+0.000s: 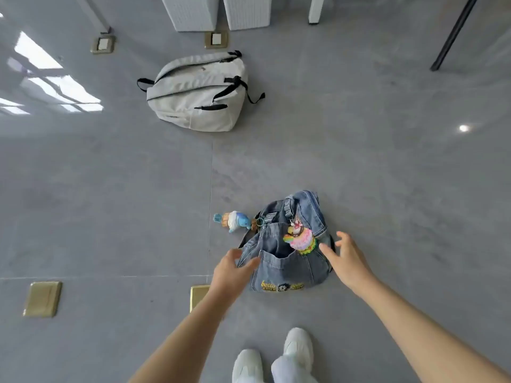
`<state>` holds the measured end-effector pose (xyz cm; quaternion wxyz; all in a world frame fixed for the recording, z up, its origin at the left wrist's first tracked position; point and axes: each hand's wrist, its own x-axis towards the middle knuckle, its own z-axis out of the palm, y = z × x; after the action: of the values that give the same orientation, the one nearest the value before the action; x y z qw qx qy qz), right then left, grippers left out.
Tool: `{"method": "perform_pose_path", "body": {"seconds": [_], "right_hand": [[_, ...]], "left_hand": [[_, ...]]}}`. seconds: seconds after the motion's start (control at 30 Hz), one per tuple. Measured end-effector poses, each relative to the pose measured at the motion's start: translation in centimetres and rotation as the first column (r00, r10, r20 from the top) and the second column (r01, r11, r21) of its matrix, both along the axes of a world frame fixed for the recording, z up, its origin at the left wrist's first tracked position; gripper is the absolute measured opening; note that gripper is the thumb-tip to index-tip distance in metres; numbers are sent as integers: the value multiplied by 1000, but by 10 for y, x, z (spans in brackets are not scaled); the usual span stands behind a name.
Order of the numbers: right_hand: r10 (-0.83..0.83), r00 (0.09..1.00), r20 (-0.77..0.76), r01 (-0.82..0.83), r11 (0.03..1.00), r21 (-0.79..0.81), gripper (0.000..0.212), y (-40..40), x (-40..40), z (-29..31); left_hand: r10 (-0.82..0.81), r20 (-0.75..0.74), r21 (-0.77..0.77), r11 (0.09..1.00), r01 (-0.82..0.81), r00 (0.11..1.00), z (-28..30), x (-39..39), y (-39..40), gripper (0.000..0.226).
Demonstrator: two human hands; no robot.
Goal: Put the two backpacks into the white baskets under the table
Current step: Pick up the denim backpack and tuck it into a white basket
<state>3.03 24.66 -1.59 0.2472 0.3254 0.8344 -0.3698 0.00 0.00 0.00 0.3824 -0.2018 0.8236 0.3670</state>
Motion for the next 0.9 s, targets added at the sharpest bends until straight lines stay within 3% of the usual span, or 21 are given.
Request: {"method": "perform_pose_path", "body": {"seconds": [0.2,0.3,0.47,0.57,0.77,0.83,0.9], "right_hand": [[-12,999,49,11,1000,11,88,9,-41,-145],[-47,999,0,47,997,57,98,13,-59,-200],[-18,989,-145,60,954,293,63,12,-77,-239],[-116,976,-185,149,973,175,51,15,-83,-246],[-82,987,-135,88,995,37,31,10,-60,-224],[-48,993,-105,51,998,24,31,8,-44,-213],[-36,994,-101,37,999,6,31,7,-33,-193]], "left_hand": [[-126,66,-101,986,132,990,-155,-27,11,63],[-230,130,-157,956,249,964,-217,-37,13,69],[-304,158,-185,925,331,940,-280,-45,21,98],[-309,178,-223,912,344,934,-293,-48,29,109],[-295,240,-176,924,340,925,-266,-40,33,55],[-316,241,-157,920,358,918,-250,-28,29,48],[-320,203,-154,923,353,925,-232,-17,23,54]]}}
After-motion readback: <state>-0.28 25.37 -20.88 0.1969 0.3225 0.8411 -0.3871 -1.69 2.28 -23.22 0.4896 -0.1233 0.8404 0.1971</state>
